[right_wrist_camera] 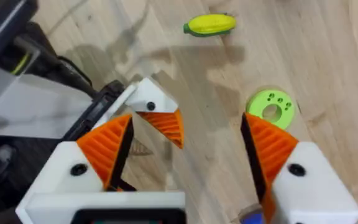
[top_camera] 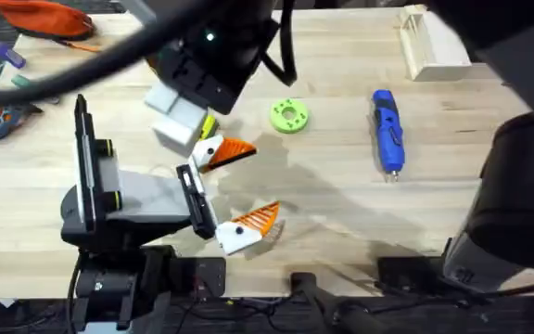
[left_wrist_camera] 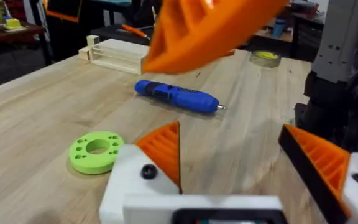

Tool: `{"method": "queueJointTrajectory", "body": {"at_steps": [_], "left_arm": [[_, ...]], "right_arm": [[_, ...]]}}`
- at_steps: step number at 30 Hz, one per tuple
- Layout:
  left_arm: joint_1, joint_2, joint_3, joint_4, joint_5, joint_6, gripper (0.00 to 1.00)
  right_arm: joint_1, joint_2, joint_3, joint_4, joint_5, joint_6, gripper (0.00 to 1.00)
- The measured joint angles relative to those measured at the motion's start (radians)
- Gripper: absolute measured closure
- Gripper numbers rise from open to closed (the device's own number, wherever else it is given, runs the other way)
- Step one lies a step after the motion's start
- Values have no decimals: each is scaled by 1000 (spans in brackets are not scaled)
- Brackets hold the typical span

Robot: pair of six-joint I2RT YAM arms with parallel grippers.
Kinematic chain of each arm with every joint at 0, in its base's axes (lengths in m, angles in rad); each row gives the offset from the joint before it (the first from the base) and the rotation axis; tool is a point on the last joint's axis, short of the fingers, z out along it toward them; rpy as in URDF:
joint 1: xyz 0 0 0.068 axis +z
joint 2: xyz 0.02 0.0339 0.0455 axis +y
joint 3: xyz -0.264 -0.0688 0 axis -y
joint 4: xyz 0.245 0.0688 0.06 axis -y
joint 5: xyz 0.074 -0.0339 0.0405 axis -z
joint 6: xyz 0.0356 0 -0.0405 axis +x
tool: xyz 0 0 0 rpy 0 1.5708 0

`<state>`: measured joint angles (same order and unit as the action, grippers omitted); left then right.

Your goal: Pick up the gripper from the table and insert it into the empty holder that is missing its gripper. Then pick up a screw, insert it into the mounting hole, and use the screwdriver to tighten it. Finally, clean up the table by picking up the vegetable and placing it into the bucket.

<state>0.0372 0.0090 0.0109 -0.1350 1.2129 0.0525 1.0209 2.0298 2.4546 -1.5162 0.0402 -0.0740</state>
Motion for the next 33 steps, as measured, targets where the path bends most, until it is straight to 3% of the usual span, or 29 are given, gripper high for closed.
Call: {"method": "queueJointTrajectory", "body": {"at_steps": [6, 13, 22, 27, 33], "left_arm": [[0, 0, 0, 0, 0, 0, 16], [0, 0, 0, 0, 0, 0, 15], [0, 0, 0, 0, 0, 0, 14], [0, 0, 0, 0, 0, 0, 15], [0, 0, 0, 0, 0, 0, 15]], "right_arm": [[-49, -1, 0, -10, 4, 23, 8], [-82, -6, 0, -79, 93, 27, 8], [-131, -32, -44, 12, 10, 30, 8], [-151, -57, -149, 140, -19, 33, 8], [-178, -183, -379, 306, -29, 61, 8]]}}
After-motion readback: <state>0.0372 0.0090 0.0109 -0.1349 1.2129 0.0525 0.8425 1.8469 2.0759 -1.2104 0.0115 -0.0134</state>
